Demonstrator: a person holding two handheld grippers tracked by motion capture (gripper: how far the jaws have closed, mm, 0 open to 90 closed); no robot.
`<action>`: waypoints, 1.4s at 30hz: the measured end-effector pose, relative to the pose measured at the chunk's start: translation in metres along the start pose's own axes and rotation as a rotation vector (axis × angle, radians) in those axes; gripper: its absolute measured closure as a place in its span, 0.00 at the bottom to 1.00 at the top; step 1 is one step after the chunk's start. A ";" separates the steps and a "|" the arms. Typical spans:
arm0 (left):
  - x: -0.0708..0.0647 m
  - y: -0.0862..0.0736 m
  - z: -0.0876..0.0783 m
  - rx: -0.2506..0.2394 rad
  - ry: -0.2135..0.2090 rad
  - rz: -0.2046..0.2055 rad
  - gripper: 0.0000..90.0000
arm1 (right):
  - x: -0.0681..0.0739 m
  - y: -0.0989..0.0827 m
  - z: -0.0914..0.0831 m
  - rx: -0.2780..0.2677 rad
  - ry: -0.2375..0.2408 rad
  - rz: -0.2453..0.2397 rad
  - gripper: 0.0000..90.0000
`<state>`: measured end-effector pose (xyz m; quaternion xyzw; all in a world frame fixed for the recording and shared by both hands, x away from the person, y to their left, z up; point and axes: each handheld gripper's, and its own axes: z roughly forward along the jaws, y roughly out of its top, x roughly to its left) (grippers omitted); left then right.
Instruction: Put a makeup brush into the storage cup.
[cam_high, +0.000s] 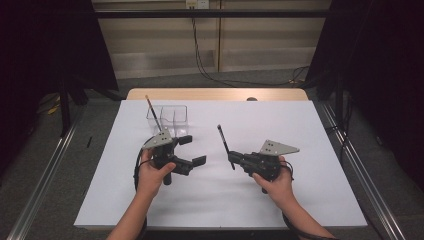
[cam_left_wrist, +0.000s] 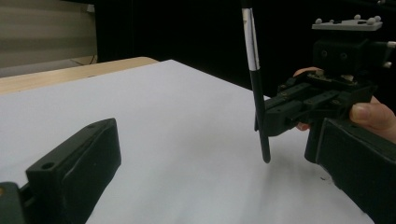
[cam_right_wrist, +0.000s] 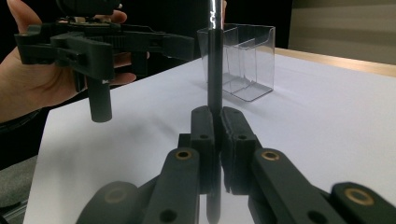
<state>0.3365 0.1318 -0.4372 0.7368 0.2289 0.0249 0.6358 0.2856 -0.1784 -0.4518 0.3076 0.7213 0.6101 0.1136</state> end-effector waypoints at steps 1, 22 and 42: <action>0.000 0.000 0.002 0.000 -0.005 -0.001 0.00 | 0.000 0.000 0.000 -0.001 -0.001 -0.001 0.93; -0.008 0.007 0.035 0.012 -0.050 -0.025 0.01 | 0.003 -0.001 0.002 0.002 0.017 -0.009 0.93; -0.004 0.004 0.043 -0.030 -0.105 -0.072 0.39 | 0.005 -0.002 0.005 0.005 0.020 -0.017 0.93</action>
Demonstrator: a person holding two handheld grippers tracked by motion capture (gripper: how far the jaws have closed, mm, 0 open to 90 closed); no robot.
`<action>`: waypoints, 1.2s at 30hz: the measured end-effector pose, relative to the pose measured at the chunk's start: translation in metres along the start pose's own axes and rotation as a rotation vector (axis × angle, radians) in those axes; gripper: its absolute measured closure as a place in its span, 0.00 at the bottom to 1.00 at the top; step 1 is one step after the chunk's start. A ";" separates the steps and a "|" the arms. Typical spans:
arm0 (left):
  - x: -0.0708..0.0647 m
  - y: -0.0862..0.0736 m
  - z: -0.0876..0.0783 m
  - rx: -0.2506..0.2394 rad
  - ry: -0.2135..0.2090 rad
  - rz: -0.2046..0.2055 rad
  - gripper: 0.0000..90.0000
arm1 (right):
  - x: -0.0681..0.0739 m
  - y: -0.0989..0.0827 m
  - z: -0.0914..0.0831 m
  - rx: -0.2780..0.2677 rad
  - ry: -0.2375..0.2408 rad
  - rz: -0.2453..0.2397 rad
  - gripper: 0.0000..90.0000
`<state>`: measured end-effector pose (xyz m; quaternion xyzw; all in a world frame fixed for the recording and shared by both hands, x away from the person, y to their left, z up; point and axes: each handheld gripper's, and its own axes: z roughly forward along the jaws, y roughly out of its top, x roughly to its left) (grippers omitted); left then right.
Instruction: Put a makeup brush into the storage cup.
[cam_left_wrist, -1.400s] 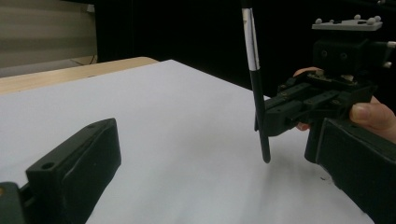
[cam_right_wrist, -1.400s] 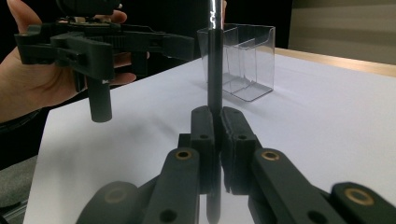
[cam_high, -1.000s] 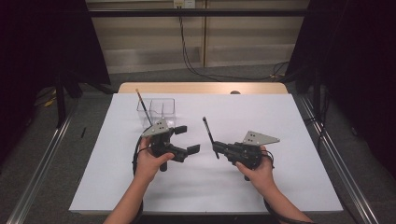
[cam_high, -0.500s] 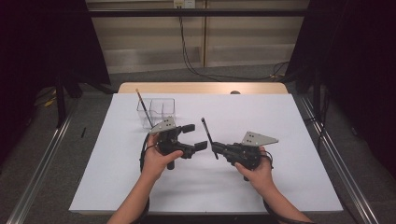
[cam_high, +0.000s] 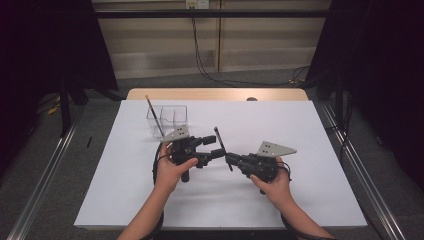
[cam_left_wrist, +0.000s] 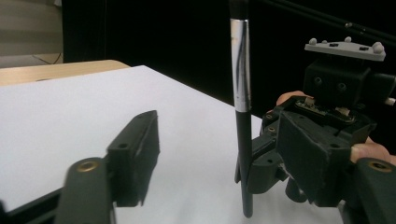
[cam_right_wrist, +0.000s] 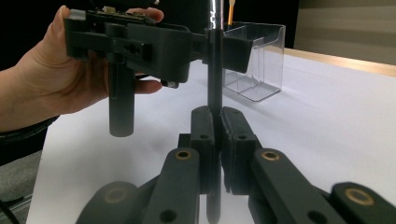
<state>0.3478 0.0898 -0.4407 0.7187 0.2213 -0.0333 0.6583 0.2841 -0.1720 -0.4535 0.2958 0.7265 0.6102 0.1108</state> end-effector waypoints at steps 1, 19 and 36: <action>0.000 0.000 0.000 0.005 0.001 0.008 0.40 | 0.001 0.000 0.000 0.003 0.001 0.001 0.93; -0.003 -0.002 0.005 -0.017 -0.044 -0.008 0.63 | 0.002 -0.001 0.003 0.011 -0.001 -0.006 0.93; -0.003 -0.006 0.006 -0.040 -0.067 -0.033 0.82 | 0.002 -0.001 0.002 -0.006 -0.013 -0.003 0.93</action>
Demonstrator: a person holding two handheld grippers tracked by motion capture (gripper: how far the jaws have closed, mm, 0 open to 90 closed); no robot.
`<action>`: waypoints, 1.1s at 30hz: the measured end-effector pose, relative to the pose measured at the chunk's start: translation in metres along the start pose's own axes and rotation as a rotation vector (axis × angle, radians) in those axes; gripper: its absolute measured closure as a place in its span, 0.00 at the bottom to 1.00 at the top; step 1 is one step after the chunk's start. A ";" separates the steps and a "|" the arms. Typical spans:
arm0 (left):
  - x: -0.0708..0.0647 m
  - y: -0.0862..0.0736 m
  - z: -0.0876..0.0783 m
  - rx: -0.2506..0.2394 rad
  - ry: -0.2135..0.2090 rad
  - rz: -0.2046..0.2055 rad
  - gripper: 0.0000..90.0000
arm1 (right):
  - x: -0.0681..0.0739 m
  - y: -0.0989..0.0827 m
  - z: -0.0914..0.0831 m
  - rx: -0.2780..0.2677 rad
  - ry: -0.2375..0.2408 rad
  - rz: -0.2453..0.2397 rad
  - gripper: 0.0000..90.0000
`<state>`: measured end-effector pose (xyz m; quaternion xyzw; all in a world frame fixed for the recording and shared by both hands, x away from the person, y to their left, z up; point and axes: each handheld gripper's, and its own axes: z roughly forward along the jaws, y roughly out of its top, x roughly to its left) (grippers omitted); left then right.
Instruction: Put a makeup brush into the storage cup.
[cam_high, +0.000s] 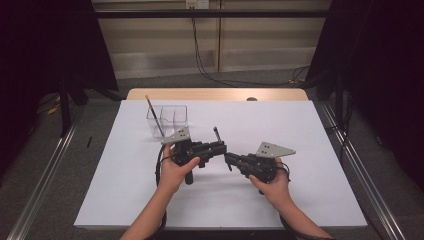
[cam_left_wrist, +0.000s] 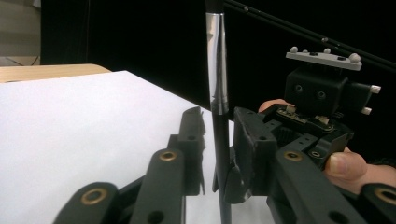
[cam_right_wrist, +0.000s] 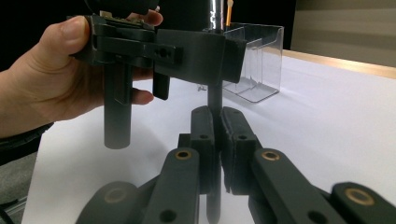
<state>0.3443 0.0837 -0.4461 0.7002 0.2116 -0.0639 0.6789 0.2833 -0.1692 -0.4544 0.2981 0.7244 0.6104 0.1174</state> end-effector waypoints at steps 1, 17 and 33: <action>0.000 0.000 0.000 -0.002 -0.002 -0.001 0.84 | 0.000 0.000 0.000 0.000 -0.002 -0.001 0.93; -0.007 0.005 0.000 0.016 0.007 0.052 0.93 | 0.002 0.000 0.001 -0.002 0.001 -0.016 0.92; -0.007 0.013 -0.011 0.006 0.034 0.075 0.93 | -0.005 0.003 -0.011 0.024 0.008 -0.031 0.38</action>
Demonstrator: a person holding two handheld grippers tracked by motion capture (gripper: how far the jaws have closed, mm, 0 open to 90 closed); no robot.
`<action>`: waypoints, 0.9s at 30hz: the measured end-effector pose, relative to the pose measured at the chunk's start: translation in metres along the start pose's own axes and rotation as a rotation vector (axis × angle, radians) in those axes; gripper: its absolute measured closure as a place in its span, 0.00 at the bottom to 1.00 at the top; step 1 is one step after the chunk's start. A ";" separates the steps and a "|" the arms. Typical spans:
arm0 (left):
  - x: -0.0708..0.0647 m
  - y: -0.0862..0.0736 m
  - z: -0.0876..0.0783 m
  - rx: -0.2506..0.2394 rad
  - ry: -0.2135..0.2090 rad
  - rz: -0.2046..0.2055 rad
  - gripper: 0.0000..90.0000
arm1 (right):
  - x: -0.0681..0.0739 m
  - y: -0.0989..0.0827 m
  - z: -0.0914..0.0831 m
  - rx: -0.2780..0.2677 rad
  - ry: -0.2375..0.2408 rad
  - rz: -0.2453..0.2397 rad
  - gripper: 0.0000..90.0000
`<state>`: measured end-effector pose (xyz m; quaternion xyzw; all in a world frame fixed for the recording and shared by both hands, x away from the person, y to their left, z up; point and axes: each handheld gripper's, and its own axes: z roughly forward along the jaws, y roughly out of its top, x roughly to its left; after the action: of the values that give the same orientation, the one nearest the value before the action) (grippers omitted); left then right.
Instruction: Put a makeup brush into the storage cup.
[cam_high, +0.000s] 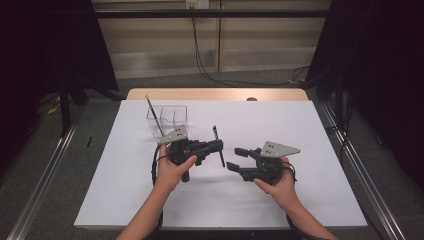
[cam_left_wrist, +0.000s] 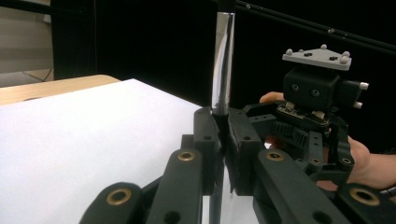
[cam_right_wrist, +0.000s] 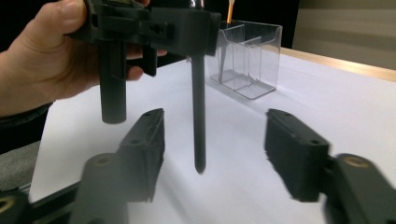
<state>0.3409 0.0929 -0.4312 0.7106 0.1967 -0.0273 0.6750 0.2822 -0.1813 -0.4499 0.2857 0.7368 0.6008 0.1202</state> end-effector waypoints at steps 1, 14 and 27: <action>0.001 0.000 -0.001 0.000 0.002 0.000 0.93 | -0.001 0.000 -0.001 -0.001 -0.003 0.001 0.35; 0.002 0.002 -0.012 -0.002 0.025 0.010 0.93 | -0.014 -0.001 -0.018 0.003 -0.008 -0.004 0.12; 0.004 0.000 -0.018 0.002 0.047 0.016 0.93 | -0.025 -0.007 -0.039 0.029 -0.021 -0.014 0.03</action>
<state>0.3408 0.1110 -0.4311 0.7132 0.2069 -0.0055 0.6697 0.2802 -0.2287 -0.4513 0.2885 0.7461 0.5862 0.1283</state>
